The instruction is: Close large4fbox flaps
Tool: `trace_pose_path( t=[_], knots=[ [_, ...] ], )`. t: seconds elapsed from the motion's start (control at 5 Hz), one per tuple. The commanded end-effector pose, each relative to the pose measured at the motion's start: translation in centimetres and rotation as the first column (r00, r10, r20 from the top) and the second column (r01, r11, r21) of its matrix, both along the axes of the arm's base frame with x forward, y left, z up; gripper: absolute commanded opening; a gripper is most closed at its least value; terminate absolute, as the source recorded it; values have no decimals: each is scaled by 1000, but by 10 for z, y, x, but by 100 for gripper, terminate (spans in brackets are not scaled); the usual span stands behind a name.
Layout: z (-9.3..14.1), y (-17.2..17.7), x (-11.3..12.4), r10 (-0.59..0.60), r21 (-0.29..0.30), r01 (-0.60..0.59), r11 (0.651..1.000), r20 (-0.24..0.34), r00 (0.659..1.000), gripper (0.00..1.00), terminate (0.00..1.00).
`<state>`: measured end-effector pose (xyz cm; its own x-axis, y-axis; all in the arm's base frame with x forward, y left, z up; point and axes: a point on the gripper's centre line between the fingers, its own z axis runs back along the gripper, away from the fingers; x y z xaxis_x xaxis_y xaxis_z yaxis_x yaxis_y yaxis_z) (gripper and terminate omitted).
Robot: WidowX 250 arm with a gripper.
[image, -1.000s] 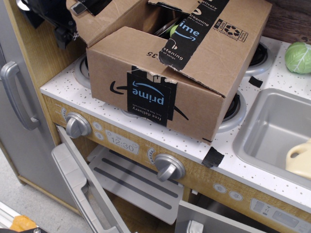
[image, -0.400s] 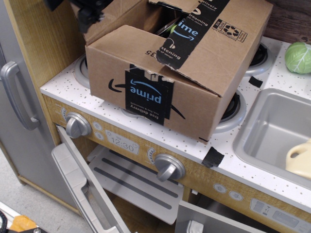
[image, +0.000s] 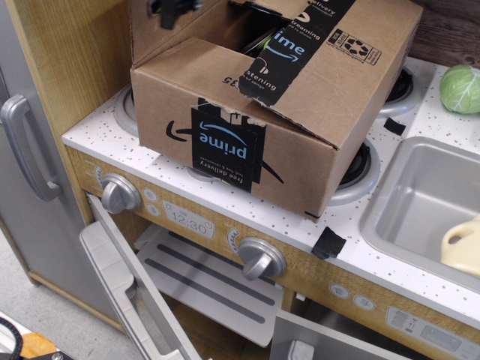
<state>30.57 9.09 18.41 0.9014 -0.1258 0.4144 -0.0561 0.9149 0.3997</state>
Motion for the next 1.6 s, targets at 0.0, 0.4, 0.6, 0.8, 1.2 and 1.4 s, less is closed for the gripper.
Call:
trace_pose_path(
  t=[0.0, 0.4, 0.6, 0.8, 1.2, 1.4],
  knots=[
    [22, -28, 3, 62, -107, -53, 993, 75, 995, 100, 0],
    [7, -37, 12, 85, -232, -63, 971, 87, 993, 100, 0],
    [-5, -43, 16, 103, -314, -72, 947, 86, 991, 100, 0],
    [-20, -40, 16, 102, -415, -67, 907, 63, 993, 100, 0],
    [-38, -61, 20, 117, -503, -79, 861, 45, 992, 100, 0],
    [-46, -73, 17, 136, -518, -92, 851, 47, 990, 100, 0]
  ],
)
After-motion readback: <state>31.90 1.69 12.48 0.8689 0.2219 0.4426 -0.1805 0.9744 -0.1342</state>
